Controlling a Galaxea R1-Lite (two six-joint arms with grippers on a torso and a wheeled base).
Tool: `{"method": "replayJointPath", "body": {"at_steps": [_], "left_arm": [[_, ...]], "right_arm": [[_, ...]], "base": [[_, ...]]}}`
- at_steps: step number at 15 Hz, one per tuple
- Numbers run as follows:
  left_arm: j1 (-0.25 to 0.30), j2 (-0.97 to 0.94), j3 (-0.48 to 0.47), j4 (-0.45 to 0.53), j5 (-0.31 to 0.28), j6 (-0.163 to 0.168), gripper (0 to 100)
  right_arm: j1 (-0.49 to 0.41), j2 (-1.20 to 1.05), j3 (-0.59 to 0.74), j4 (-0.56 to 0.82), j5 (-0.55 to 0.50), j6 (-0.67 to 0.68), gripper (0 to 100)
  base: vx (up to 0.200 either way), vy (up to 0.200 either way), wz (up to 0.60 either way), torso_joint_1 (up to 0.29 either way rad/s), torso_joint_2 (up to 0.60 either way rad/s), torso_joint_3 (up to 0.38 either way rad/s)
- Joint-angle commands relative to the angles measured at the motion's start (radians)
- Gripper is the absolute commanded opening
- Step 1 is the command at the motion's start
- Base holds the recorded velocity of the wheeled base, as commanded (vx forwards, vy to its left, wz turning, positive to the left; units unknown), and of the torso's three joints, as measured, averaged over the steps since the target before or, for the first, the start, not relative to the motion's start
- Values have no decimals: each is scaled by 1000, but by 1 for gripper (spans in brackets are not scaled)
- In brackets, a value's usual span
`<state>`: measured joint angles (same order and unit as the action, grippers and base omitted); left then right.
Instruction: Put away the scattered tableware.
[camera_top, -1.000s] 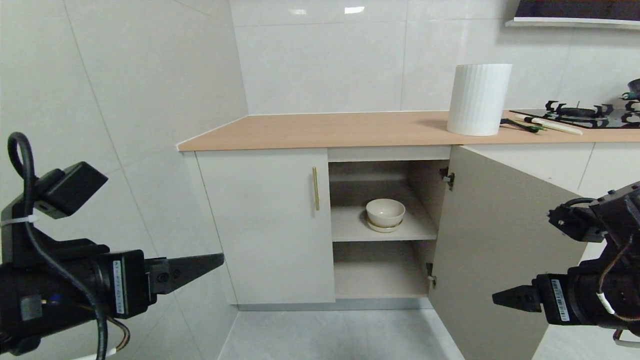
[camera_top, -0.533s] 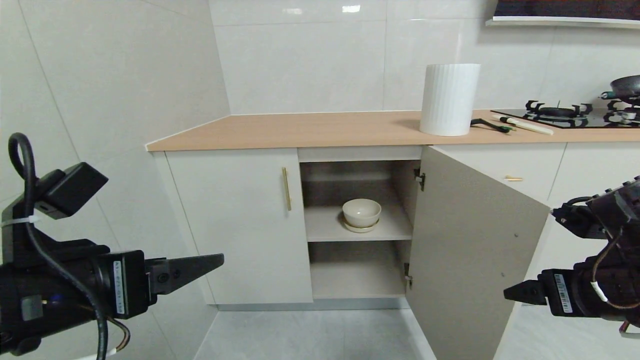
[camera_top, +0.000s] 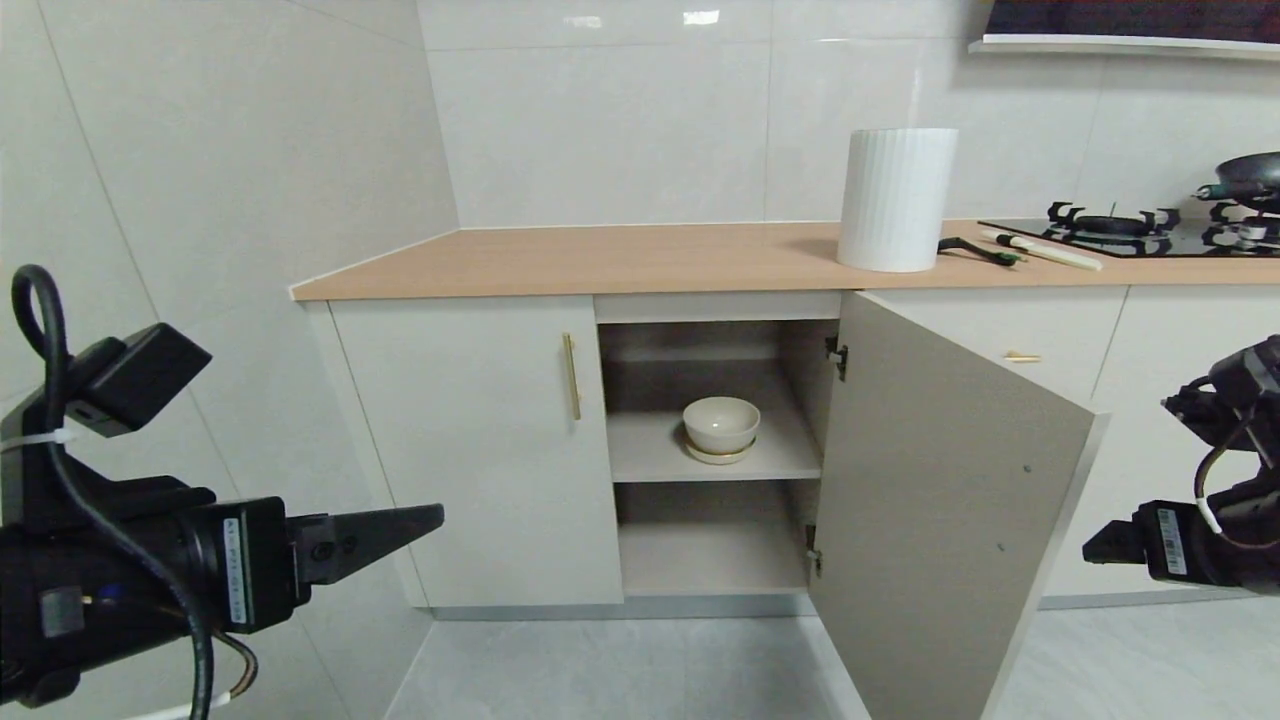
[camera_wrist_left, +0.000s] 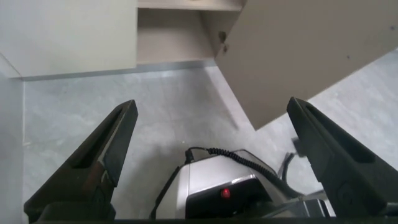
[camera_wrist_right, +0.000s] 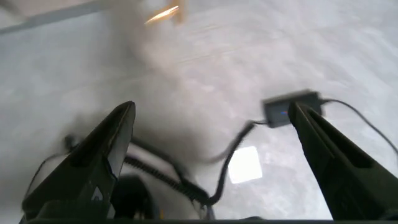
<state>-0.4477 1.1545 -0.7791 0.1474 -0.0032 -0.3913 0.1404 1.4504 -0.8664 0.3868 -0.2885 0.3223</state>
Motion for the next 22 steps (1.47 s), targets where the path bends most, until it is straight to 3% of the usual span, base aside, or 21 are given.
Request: {"method": "replayJointPath", "body": {"at_steps": [1, 3, 6, 9, 13, 17, 22], "left_arm": [[0, 2, -2, -2, 0, -4, 100], [0, -1, -6, -5, -8, -9, 100], [4, -4, -6, -52, -52, -54, 100], [24, -1, 14, -108, -70, -60, 100], [24, -7, 15, -104, -72, -60, 100], [24, -21, 14, -101, -70, -60, 100], [24, -24, 11, -100, -63, -57, 100]], "right_arm": [[-94, 70, -28, -5, -6, -9, 100], [-134, 114, -37, -43, -4, -11, 100], [-177, 211, -34, -171, 0, -2, 100], [-196, 288, -31, -279, 12, 26, 100], [-188, 303, -33, -319, 117, 78, 100], [-113, 304, -37, -330, 186, 112, 100], [76, 416, -123, -338, 198, 123, 100]], "base": [[0, 0, 0, 0, 0, 0], [0, 0, 0, 0, 0, 0], [0, 0, 0, 0, 0, 0], [0, 0, 0, 0, 0, 0], [0, 0, 0, 0, 0, 0], [0, 0, 0, 0, 0, 0], [0, 0, 0, 0, 0, 0]]}}
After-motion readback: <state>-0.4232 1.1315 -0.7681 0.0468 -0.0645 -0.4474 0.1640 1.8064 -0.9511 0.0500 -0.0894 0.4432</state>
